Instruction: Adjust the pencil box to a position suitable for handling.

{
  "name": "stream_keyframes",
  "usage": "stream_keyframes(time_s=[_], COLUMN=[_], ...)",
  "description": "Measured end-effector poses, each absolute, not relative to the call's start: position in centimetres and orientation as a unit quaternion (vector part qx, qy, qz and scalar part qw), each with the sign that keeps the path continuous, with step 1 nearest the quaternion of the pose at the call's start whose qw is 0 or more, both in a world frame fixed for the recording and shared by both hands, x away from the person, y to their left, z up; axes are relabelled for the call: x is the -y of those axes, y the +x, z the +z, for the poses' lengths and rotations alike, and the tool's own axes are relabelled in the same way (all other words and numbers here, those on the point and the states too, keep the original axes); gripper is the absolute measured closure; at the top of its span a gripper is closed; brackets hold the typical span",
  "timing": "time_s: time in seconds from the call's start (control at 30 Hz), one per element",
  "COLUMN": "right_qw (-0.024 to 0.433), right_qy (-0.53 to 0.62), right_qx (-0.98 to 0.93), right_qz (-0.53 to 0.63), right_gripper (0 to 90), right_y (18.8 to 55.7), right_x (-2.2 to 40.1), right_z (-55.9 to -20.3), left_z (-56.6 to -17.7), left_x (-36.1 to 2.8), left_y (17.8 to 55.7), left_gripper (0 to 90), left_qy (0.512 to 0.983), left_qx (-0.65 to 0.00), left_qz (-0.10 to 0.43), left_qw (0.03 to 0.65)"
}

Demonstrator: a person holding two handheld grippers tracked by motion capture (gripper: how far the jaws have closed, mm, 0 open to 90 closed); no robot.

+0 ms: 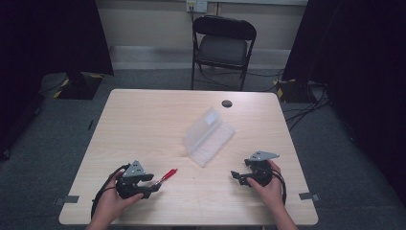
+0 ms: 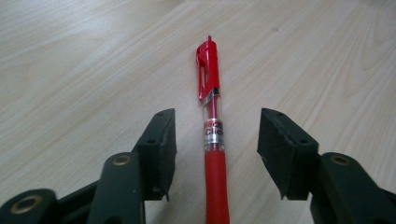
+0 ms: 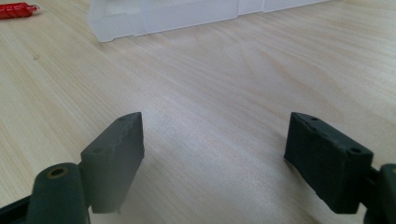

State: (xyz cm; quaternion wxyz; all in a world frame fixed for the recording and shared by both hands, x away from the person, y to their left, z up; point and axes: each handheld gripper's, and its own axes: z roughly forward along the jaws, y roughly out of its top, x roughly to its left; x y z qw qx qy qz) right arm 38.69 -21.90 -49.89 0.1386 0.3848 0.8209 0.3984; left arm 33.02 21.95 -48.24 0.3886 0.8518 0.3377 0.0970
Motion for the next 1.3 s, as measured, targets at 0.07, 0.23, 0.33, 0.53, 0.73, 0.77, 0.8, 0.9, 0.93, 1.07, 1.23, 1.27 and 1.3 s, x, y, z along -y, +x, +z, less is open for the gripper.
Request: stream_keyframes(time_s=[0.07, 0.23, 0.33, 0.53, 0.73, 0.77, 0.8, 0.9, 0.93, 1.07, 1.23, 1.27, 1.3], right_qw=[0.139, 0.139, 0.137, 0.139, 0.143, 0.142, 0.144, 0.146, 0.15, 0.154, 0.144, 0.144, 0.138], right_qy=[0.384, 0.384, 0.383, 0.383, 0.38, 0.38, 0.38, 0.381, 0.378, 0.367, 0.36, 0.36, 0.353], right_qx=[-0.821, -0.822, -0.823, -0.823, -0.825, -0.825, -0.825, -0.822, -0.822, -0.825, -0.824, -0.824, -0.826], right_qz=[0.398, 0.397, 0.397, 0.395, 0.392, 0.393, 0.394, 0.397, 0.399, 0.401, 0.412, 0.412, 0.416], right_gripper=[18.7, 18.9, 18.9, 19.2, 19.2, 19.4, 19.9, 21.9, 22.7, 26.6, 31.9, 31.9, 37.1], right_y=[38.7, 38.7, 38.7, 38.6, 38.7, 38.7, 38.7, 39.0, 39.3, 40.0, 41.2, 41.2, 41.6], right_x=[21.9, 21.8, 21.8, 21.9, 21.7, 21.6, 21.5, 20.9, 20.5, 19.1, 16.6, 16.6, 15.8], right_z=[-49.9, -49.9, -49.9, -49.9, -49.9, -49.9, -49.9, -49.5, -49.2, -48.9, -48.7, -48.7, -48.6], left_z=[-48.3, -48.4, -48.5, -48.6, -48.5, -48.5, -48.5, -48.4, -48.4, -48.4, -48.4, -48.4, -48.5], left_x=[-21.8, -21.6, -21.6, -21.5, -21.6, -21.6, -21.6, -21.7, -21.7, -21.8, -21.6, -21.6, -21.8], left_y=[33.0, 33.0, 33.0, 33.0, 33.1, 33.1, 33.1, 33.2, 33.2, 33.3, 33.0, 33.0, 33.0], left_gripper=[53.9, 62.2, 64.7, 65.9, 76.1, 76.3, 77.2, 79.3, 79.6, 79.6, 79.0, 79.0, 70.6], left_qy=[0.856, 0.863, 0.867, 0.865, 0.868, 0.868, 0.866, 0.867, 0.866, 0.865, 0.868, 0.868, 0.864], left_qx=[-0.336, -0.335, -0.333, -0.343, -0.344, -0.342, -0.346, -0.35, -0.352, -0.354, -0.347, -0.347, -0.35], left_qz=[0.099, 0.099, 0.102, 0.098, 0.1, 0.103, 0.1, 0.097, 0.095, 0.092, 0.085, 0.085, 0.086], left_qw=[0.38, 0.365, 0.356, 0.353, 0.344, 0.344, 0.346, 0.341, 0.341, 0.342, 0.344, 0.346, 0.352])
